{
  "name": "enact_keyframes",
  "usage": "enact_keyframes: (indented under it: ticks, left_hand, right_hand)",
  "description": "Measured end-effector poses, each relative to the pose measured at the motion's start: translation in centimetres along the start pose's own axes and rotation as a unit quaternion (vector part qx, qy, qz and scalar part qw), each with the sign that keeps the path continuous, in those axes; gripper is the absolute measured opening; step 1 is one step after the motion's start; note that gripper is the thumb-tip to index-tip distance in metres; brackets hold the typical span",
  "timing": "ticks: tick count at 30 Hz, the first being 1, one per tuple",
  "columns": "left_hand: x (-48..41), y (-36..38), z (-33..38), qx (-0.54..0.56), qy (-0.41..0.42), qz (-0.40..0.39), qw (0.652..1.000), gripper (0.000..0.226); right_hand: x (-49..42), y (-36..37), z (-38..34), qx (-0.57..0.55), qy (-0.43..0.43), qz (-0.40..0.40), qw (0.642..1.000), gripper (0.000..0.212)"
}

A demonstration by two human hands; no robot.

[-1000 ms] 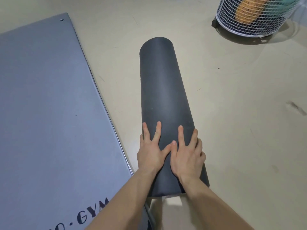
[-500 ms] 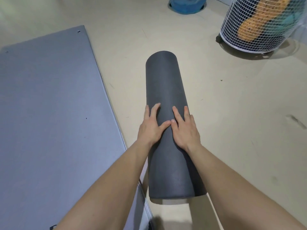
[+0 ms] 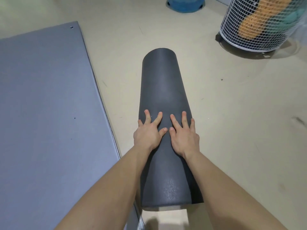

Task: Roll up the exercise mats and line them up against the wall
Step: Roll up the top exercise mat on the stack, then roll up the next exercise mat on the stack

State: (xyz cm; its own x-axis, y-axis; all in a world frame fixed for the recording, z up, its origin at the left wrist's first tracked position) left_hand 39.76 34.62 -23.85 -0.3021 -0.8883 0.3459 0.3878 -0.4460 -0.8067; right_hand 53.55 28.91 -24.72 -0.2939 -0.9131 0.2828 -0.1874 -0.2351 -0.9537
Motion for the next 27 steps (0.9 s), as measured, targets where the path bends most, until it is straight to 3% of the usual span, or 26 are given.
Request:
enact_keyframes:
  ticks: [5, 16, 27]
  left_hand:
    - [2.4, -2.5, -1.3, 0.156, 0.03, -0.023, 0.987, 0.066]
    - [11.7, -6.3, -1.0, 0.122, 0.014, -0.034, 0.992, 0.057]
    - [18.6, -9.5, -6.4, 0.123, -0.096, -0.018, 0.988, 0.052]
  right_hand:
    - [1.0, -3.2, 0.0, -0.058, -0.026, -0.025, 0.998, 0.058]
    - [9.5, -6.4, -3.3, 0.031, -0.046, -0.011, 0.998, 0.064]
    - [14.5, -10.1, -9.1, 0.038, -0.087, 0.0, 0.995, 0.057]
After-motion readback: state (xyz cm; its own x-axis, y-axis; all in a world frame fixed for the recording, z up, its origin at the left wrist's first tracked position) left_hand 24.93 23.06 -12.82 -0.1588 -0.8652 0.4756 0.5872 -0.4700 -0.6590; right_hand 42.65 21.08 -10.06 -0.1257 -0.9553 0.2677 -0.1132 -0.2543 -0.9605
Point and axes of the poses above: each hand's wrist, its own x-axis away from the middle knuckle, its own y-axis out of the palm, z = x × y, the point moved 2 cm from there along -x, towards the middle knuckle, and after that the axes turned 12 degrees about x, right-handed, at the moved point
